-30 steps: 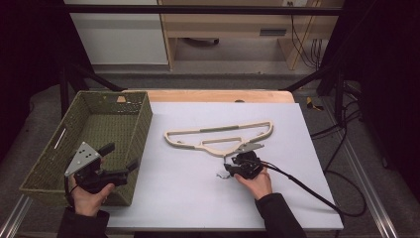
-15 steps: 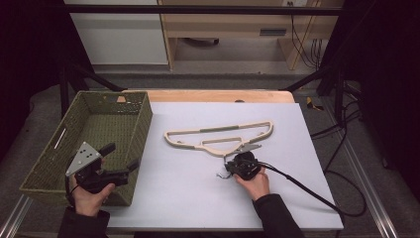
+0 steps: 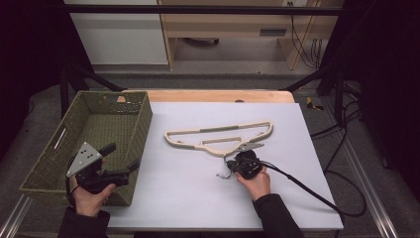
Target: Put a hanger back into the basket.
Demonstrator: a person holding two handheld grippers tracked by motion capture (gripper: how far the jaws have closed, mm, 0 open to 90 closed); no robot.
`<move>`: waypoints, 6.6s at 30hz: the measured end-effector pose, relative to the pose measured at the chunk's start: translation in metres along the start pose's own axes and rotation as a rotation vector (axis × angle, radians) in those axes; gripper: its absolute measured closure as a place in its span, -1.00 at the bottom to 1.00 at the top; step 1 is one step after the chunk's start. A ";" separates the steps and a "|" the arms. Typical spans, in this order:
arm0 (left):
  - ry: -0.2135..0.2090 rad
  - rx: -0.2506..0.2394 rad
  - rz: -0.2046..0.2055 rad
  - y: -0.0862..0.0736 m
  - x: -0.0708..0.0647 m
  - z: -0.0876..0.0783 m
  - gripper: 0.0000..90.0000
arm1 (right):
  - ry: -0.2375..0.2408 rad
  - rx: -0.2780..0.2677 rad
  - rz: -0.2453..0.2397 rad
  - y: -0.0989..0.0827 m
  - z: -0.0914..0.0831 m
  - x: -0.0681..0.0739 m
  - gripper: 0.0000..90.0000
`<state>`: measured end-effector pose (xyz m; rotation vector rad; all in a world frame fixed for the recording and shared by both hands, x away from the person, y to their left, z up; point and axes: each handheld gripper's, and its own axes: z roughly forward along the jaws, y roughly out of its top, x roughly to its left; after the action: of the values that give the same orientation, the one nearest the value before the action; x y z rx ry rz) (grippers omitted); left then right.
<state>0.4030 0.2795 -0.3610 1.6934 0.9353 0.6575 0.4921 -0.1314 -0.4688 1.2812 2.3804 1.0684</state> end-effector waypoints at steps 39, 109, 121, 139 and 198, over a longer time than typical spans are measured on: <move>-0.229 0.224 0.223 0.018 -0.098 0.141 -0.79 | 0.027 -0.076 -0.003 0.021 -0.038 -0.009 0.97; -0.126 0.288 0.625 0.003 -0.117 0.232 0.84 | -0.080 -0.369 0.035 0.012 -0.112 -0.043 0.03; -0.105 0.247 0.472 0.023 -0.103 0.209 0.91 | -0.116 -0.361 -0.003 0.007 -0.111 -0.044 -0.29; -0.174 0.209 0.294 0.074 -0.094 0.128 0.91 | -0.111 -0.419 -0.058 0.001 -0.129 -0.042 -0.77; 0.046 0.239 0.094 0.060 0.145 -0.016 0.91 | -0.112 -0.406 -0.055 -0.011 -0.136 -0.044 -0.88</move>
<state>0.4852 0.4002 -0.3018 1.9508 1.0029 0.6703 0.4417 -0.2370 -0.3865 1.0914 1.9709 1.3368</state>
